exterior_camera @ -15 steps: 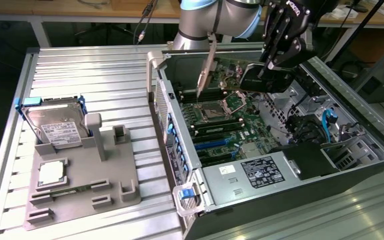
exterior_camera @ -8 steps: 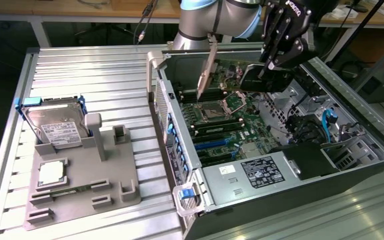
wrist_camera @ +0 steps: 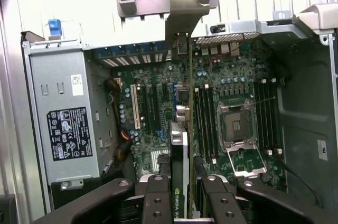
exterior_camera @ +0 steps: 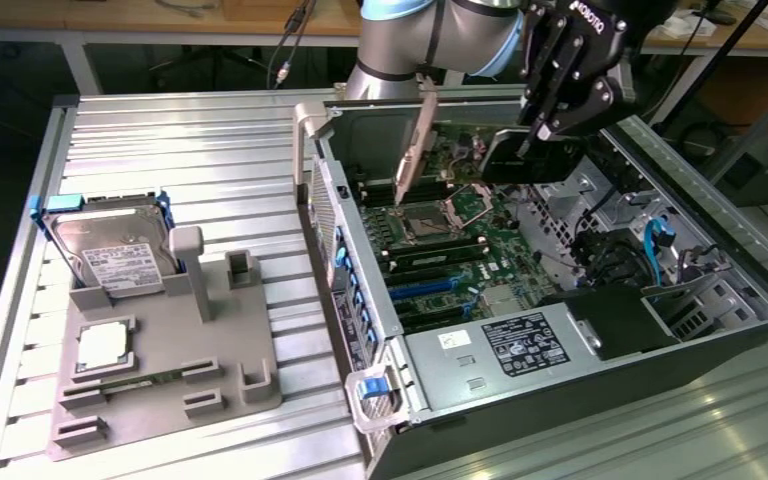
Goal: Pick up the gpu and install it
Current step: 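Insert the gpu into the slot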
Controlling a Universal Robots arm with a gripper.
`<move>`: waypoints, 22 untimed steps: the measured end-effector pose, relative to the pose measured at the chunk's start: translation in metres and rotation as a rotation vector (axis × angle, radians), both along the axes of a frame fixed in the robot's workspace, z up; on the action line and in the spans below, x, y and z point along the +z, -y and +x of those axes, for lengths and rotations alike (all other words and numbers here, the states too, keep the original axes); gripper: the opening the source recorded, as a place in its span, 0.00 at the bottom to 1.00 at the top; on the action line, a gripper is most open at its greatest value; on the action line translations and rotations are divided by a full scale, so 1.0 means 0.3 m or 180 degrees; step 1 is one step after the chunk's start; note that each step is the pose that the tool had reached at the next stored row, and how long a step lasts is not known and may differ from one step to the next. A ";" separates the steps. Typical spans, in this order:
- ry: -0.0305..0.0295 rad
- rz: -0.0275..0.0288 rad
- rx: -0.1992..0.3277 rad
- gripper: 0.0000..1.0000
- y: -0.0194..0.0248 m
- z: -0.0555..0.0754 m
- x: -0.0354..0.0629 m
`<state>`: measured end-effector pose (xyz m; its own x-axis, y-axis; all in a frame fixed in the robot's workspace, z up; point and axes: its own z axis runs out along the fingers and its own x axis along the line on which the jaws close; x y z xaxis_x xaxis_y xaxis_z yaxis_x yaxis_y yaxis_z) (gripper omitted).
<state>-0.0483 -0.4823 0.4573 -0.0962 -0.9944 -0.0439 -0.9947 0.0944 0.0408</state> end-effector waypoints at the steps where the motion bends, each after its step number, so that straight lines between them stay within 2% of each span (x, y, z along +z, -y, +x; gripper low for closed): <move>1: 0.0000 0.0000 0.0059 0.27 0.000 0.000 0.000; 5: 0.0000 0.0000 0.0216 0.27 0.000 0.000 0.000; 8: 0.0003 -0.0001 0.0240 0.27 0.000 0.000 0.000; 9: 0.0022 -0.0004 0.0258 0.27 0.000 0.000 0.000; 12: 0.0106 -0.0013 0.0283 0.27 -0.003 0.000 -0.003; 13: 0.0125 -0.0015 0.0286 0.27 -0.003 0.000 -0.005; 15: 0.0147 -0.0016 0.0289 0.27 -0.004 0.000 -0.009; 17: 0.0160 -0.0017 0.0289 0.27 -0.004 0.000 -0.013; 22: 0.0162 -0.0018 0.0289 0.27 -0.004 0.000 -0.015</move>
<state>-0.0483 -0.4810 0.4528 -0.0035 -0.9992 -0.0409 -0.9999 0.0039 -0.0103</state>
